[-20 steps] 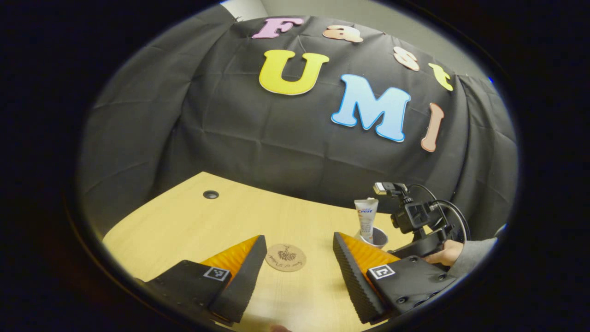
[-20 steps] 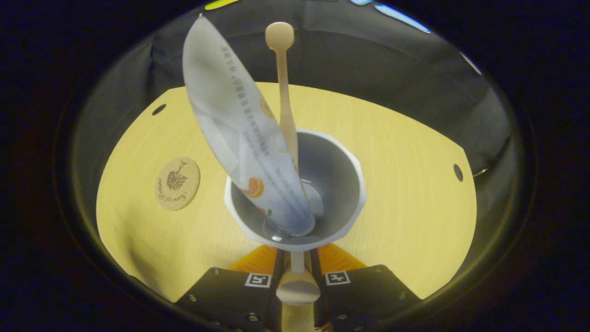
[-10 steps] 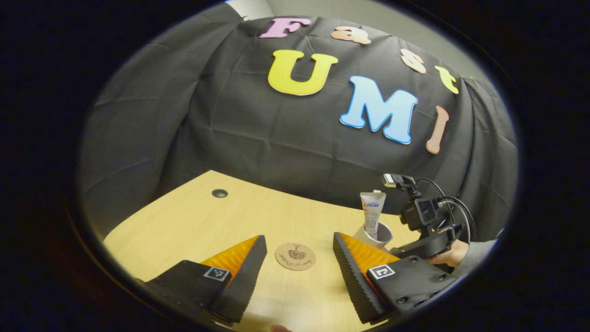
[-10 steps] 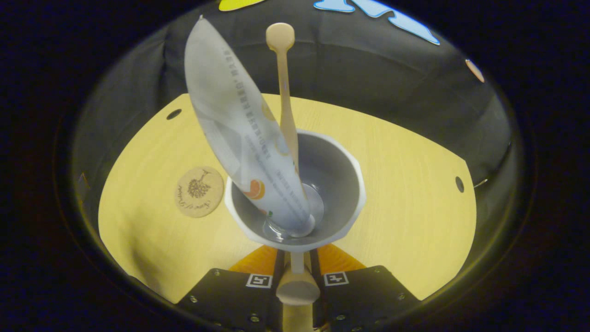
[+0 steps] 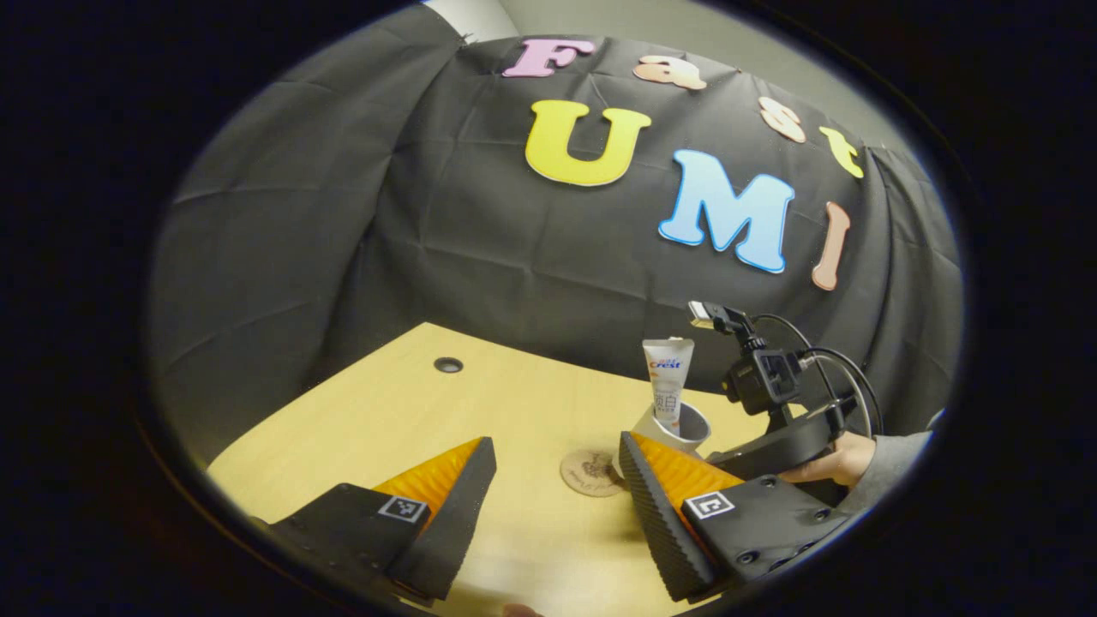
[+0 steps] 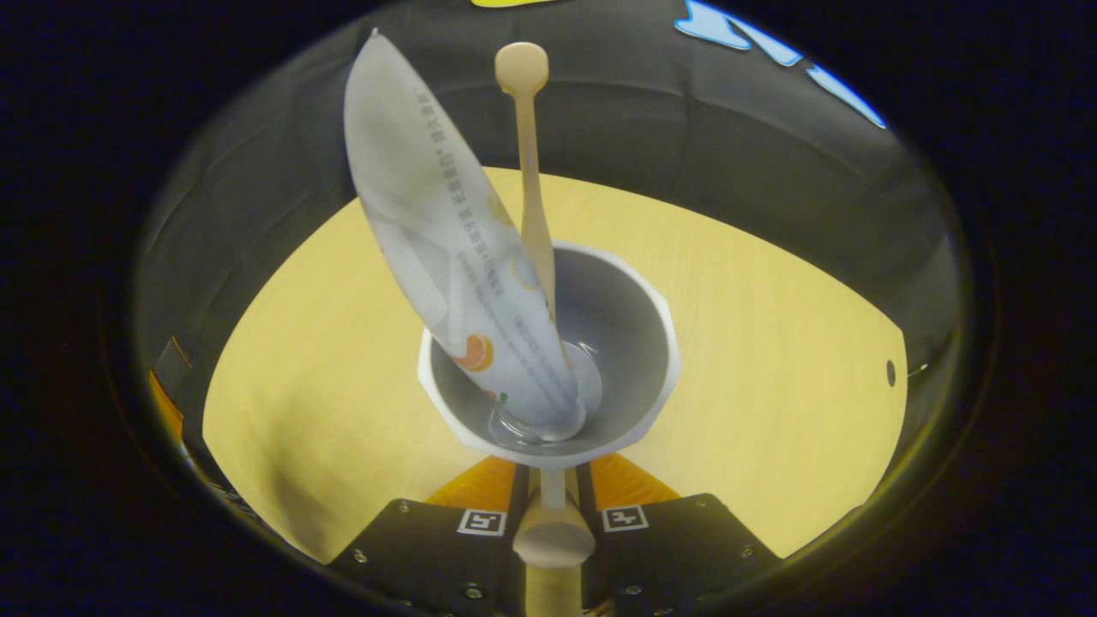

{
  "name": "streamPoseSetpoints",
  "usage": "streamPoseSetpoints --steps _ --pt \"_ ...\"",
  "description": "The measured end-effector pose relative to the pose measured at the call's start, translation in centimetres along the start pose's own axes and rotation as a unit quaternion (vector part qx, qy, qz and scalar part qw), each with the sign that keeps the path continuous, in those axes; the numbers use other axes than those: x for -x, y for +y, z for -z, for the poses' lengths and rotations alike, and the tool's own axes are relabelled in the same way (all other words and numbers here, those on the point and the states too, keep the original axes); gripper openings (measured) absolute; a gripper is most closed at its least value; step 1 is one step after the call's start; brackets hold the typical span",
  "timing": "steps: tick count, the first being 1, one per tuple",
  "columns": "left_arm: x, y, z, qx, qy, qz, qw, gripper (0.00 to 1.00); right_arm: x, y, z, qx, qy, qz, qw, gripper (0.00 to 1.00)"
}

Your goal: Put the toothbrush and toothpaste on the desktop into the cup, then pick up the cup and place it on the coaster on the desktop.

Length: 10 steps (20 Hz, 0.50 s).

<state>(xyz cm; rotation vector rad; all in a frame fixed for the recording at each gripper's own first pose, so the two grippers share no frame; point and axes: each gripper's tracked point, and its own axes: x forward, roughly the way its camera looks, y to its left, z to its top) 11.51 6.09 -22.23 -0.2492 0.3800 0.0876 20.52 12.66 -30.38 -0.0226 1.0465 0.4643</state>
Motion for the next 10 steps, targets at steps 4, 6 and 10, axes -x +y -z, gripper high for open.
streamPoseSetpoints --steps 4,6,10 --pt "1.0 2.6 -0.4 0.007 -0.004 -0.015 1.000 0.94 0.3 -0.7 -0.1 0.008 0.009 0.000 1.000 0.25" --pt "1.3 3.7 -0.4 0.006 -0.006 -0.019 1.000 0.94 0.5 -0.6 -0.2 0.004 0.017 -0.004 1.000 0.25" --pt "1.5 4.9 -0.6 0.006 -0.005 -0.021 1.000 0.94 0.6 -0.8 -0.3 0.013 0.024 0.004 1.000 0.25"
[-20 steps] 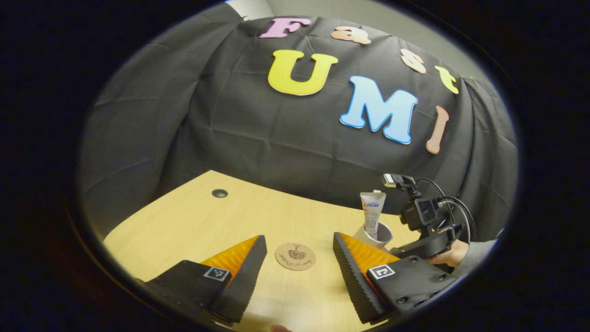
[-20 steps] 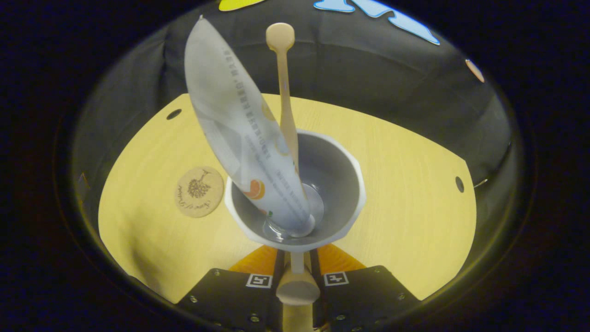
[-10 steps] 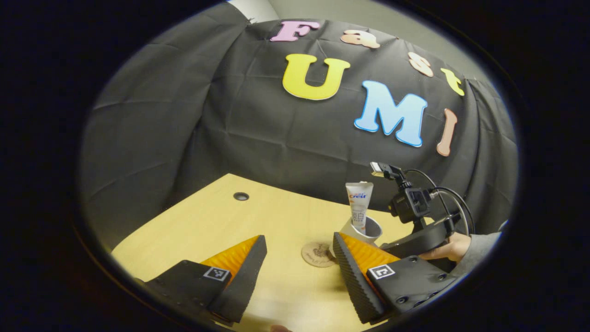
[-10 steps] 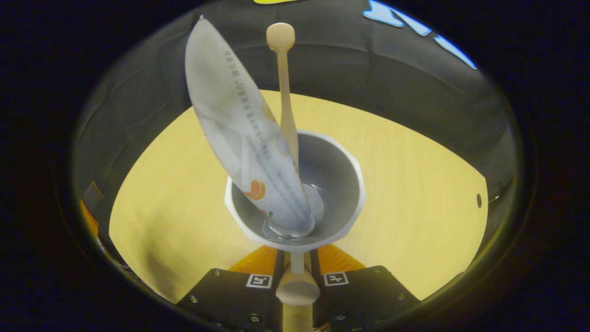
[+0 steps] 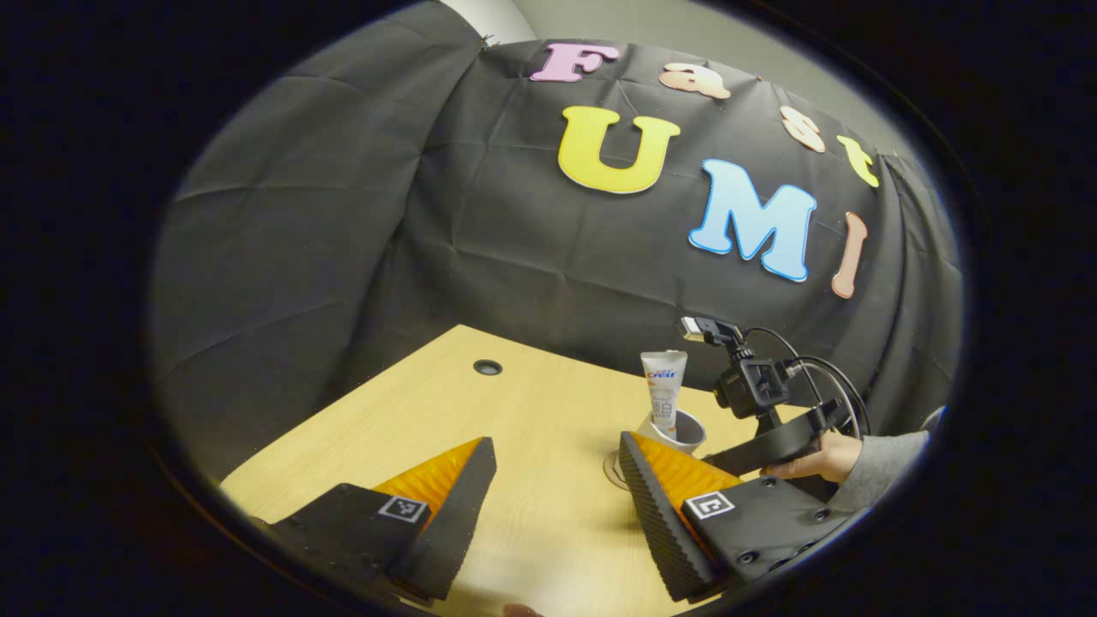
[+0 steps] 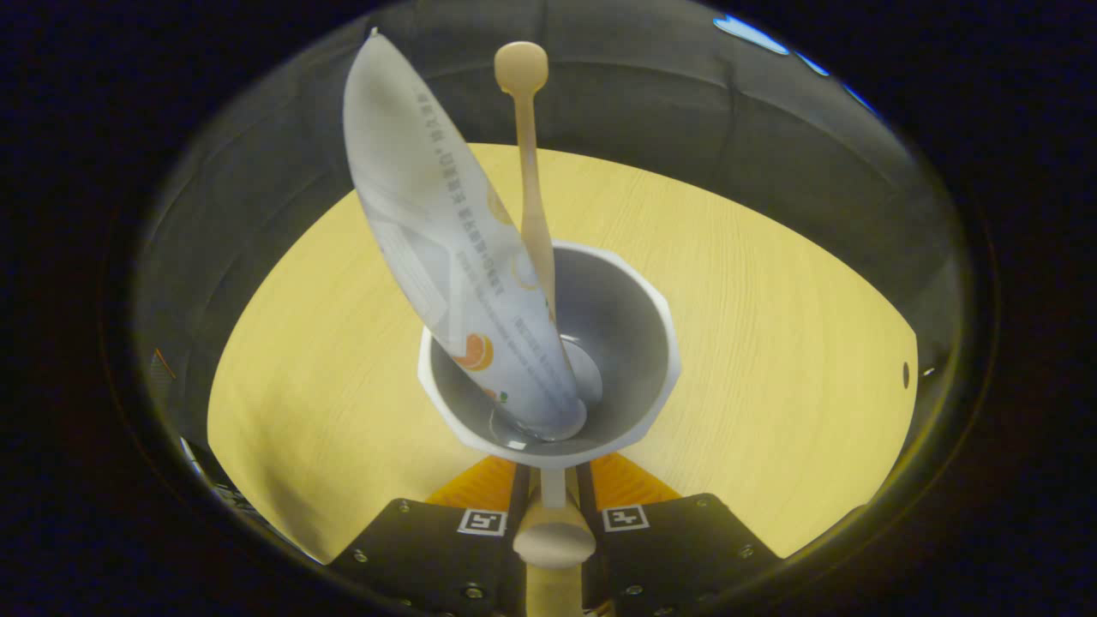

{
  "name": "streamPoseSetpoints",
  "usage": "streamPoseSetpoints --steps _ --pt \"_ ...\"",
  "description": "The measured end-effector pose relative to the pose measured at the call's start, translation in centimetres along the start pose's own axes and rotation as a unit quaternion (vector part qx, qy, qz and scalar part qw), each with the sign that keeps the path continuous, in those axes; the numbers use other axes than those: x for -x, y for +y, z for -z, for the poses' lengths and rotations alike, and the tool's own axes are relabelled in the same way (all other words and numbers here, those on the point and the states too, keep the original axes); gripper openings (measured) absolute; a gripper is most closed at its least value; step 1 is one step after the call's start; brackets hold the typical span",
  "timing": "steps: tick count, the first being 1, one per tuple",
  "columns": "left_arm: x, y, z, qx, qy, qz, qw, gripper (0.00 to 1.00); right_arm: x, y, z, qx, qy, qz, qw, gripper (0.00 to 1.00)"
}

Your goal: Put the toothbrush and toothpaste on the desktop into the cup, then pick up the cup and place it on the coaster on the desktop.

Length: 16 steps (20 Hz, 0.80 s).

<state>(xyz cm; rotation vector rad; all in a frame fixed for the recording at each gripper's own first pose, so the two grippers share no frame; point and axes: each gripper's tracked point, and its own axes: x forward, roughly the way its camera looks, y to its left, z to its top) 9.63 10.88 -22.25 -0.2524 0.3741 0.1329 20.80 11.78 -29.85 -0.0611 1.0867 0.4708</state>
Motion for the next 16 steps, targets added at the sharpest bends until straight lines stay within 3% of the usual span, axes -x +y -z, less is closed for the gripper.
streamPoseSetpoints --steps 8,9,12,14,15,16 --pt "-0.2 -0.6 0.0 -0.004 0.000 0.016 1.000 0.94 0.7 -0.5 0.3 -0.021 0.001 0.003 1.000 0.26" --pt "-0.2 -0.8 -0.1 -0.007 -0.001 0.016 1.000 0.94 0.9 -0.7 0.2 -0.024 -0.002 0.004 1.000 0.41" --pt "0.0 -1.1 -0.2 -0.009 -0.003 0.016 1.000 0.93 2.1 -0.4 -0.4 -0.032 -0.024 -0.005 0.999 0.65" --pt "0.2 -1.6 0.0 -0.007 -0.001 0.016 1.000 0.93 3.3 0.1 -0.7 -0.034 -0.039 -0.013 0.999 0.91" --pt "0.3 -1.7 -0.1 -0.007 -0.001 0.016 1.000 0.93 4.0 0.2 -0.7 -0.034 -0.047 -0.014 0.998 0.97" --pt "0.4 -1.9 -0.2 -0.007 -0.002 0.014 1.000 0.93 4.6 0.3 -0.5 -0.034 -0.055 -0.015 0.998 0.97"
